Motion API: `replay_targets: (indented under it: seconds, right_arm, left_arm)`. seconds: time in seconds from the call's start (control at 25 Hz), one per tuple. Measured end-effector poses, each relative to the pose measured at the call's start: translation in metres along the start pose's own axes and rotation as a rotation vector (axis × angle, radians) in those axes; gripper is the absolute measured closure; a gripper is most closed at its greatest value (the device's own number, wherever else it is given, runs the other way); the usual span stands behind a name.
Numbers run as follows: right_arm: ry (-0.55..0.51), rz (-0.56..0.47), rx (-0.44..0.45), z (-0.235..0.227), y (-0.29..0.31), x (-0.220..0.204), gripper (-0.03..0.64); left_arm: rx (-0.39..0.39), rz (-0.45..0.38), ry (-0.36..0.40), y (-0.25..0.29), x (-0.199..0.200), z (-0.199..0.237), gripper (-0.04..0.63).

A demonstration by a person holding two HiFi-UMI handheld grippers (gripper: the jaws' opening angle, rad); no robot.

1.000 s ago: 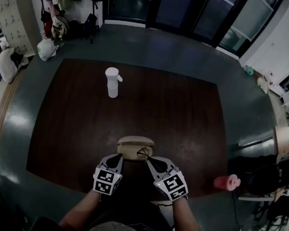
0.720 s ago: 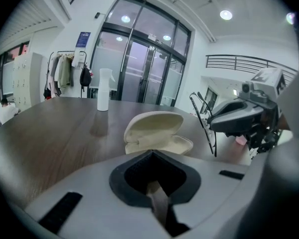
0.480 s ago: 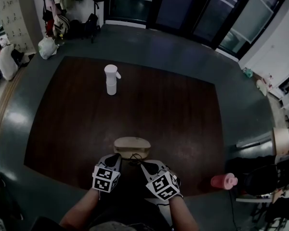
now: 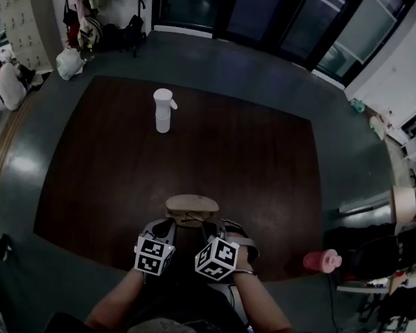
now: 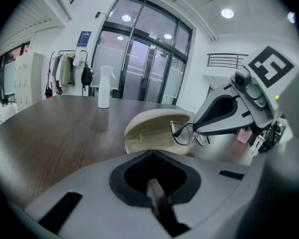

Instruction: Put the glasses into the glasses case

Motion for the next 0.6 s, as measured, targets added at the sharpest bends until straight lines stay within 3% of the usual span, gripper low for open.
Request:
replay_targets:
  seconds: [0.36,0.6]
  right_arm:
    - [-0.110,0.092,-0.093,-0.011,0.029,0.015,0.629]
    - [-0.152,0.069,-0.065,-0.005,0.043,0.028,0.629]
  left_arm:
    - [-0.021,-0.004,0.005,0.001,0.004,-0.001,0.589]
    - [-0.045,-0.005,-0.004,0.000,0.001,0.000,0.589]
Point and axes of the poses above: the fingertips, and each gripper's own axes: y forward along the fingers, z to its left, x out of its top, the point moved 2 cm from there along -y, backward along the fingers, and after that the axes turned 7 degrees about -y, right-handed, at the moved point
